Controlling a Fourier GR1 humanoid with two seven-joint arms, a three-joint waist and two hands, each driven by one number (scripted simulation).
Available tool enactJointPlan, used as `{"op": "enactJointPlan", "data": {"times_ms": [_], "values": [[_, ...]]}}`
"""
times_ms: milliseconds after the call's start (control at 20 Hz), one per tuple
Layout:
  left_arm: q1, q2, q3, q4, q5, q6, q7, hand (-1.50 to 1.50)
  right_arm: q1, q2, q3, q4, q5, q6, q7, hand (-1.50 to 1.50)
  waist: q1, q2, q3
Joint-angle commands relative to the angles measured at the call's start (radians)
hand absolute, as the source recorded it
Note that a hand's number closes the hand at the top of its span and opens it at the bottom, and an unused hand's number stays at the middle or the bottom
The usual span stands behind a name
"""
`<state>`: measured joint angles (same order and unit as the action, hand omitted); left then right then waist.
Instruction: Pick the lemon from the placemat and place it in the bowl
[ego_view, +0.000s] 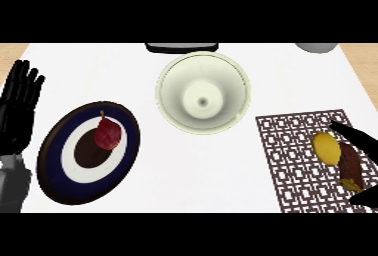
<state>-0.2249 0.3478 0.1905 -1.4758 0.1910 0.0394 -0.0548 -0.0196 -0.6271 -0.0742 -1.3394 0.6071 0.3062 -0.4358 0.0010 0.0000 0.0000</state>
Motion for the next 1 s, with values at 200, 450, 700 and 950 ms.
{"op": "enactJointPlan", "data": {"times_ms": [200,450,700,950], "values": [[0.039,-0.031,0.009,-0.058,-0.030,-0.006,0.028,0.00,-0.056,0.060,-0.019,0.105,0.093,-0.016,-0.038,-1.50,0.001,0.000,0.000],[0.067,-0.028,0.020,-0.105,-0.032,-0.022,0.047,0.00,-0.111,0.099,-0.006,0.168,0.139,-0.019,-0.007,-1.50,0.004,0.000,0.000],[0.067,-0.048,0.029,-0.049,-0.043,-0.035,-0.035,0.00,-0.082,0.122,-0.013,0.219,0.174,-0.056,0.009,-1.50,0.001,0.000,0.000],[-0.091,-0.014,0.044,0.023,-0.044,-0.023,0.058,0.00,-0.242,0.123,-0.029,0.412,0.220,-0.100,-0.044,-1.50,0.003,0.002,0.001]]}}
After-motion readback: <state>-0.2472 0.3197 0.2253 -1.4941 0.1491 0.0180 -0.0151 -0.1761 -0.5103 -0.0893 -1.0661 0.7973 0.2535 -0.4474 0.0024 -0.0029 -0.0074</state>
